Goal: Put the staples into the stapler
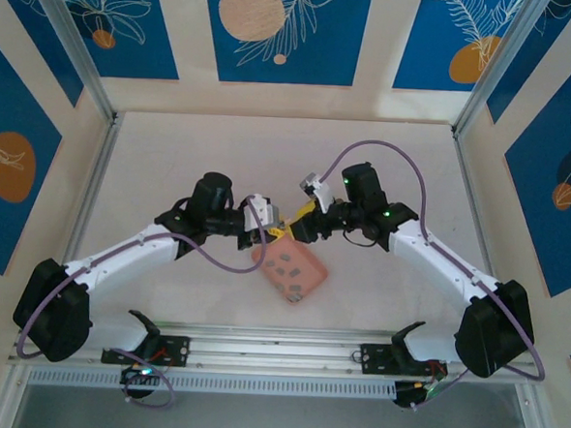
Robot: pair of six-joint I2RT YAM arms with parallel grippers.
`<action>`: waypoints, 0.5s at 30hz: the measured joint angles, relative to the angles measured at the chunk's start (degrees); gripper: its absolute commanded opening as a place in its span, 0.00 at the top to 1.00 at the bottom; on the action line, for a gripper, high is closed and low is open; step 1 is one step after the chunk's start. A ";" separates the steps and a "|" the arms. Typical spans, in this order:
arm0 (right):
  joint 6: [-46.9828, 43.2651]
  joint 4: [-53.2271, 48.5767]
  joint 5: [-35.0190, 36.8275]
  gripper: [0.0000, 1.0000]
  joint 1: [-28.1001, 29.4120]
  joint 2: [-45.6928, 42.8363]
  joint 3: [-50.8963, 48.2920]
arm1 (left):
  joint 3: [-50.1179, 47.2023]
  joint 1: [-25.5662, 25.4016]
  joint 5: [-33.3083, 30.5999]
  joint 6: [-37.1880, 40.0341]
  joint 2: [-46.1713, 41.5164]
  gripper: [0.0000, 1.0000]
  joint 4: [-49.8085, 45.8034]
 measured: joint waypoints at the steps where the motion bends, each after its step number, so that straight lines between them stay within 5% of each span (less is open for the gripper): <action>1: 0.72 -0.48 0.68 0.42 -1.01 -0.02 0.00 | 0.07 -0.02 0.00 0.26 -0.07 1.00 -0.33; 9: 9.64 -2.34 4.31 0.38 -9.18 -1.27 -2.78 | 0.33 -0.68 -0.20 0.79 -0.09 1.00 -0.57; 15: 21.57 -1.38 -2.58 0.34 -12.92 -3.50 -2.93 | -1.16 -1.01 -2.23 -2.84 -0.11 1.00 6.47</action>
